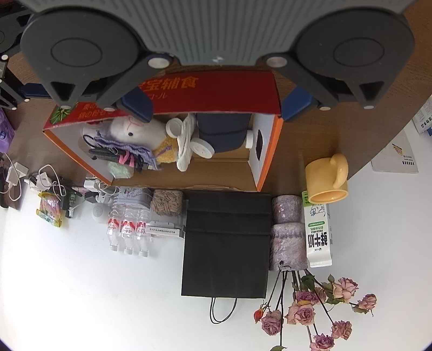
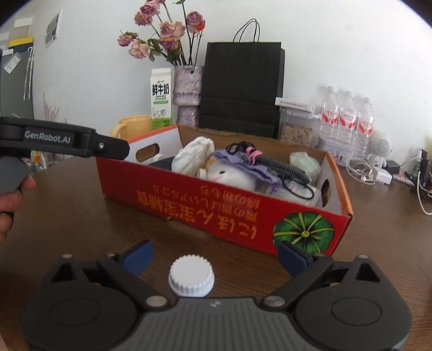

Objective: Organize objects
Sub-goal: 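Grasp the ridged white cap with the right gripper while the left grasps a small white cap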

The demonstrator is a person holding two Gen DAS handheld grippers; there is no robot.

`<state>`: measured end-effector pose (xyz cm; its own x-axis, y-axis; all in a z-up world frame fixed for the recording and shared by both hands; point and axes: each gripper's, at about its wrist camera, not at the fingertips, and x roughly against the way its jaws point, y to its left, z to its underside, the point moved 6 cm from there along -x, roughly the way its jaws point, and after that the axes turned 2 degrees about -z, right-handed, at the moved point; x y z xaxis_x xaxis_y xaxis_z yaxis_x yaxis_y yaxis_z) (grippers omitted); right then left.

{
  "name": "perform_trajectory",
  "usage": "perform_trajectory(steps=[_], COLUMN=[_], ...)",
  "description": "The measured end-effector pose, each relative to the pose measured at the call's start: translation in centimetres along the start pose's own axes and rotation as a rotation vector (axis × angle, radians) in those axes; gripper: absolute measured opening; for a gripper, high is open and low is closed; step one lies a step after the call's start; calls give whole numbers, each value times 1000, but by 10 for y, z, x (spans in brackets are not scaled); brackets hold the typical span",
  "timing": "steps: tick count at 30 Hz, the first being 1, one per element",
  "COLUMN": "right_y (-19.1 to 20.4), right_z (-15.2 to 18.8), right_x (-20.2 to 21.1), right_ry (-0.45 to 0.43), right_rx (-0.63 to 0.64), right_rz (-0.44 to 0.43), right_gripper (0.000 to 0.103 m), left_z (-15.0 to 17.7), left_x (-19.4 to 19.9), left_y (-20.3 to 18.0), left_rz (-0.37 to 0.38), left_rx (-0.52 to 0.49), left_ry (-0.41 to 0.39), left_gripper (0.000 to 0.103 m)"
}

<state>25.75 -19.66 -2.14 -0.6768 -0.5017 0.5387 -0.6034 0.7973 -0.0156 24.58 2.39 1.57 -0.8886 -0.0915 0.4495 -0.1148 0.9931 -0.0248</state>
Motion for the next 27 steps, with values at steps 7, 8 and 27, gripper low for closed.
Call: perform_trajectory(steps=[7,8,27], right_y=[14,15,-50], right_z=[12,11,3], right_x=[-8,-6,47], right_ry=[68,61,-91], right_rx=[1,-3,-107], right_rz=[-91,-97,33], right_gripper=[38,38,38], left_z=[16,17,45], left_x=[7,8,-4], left_y=[3,4,-57], left_rz=[-1,-1,111], left_rx=[11,12,-78], left_ry=[34,37,122], left_gripper=[103,103,103])
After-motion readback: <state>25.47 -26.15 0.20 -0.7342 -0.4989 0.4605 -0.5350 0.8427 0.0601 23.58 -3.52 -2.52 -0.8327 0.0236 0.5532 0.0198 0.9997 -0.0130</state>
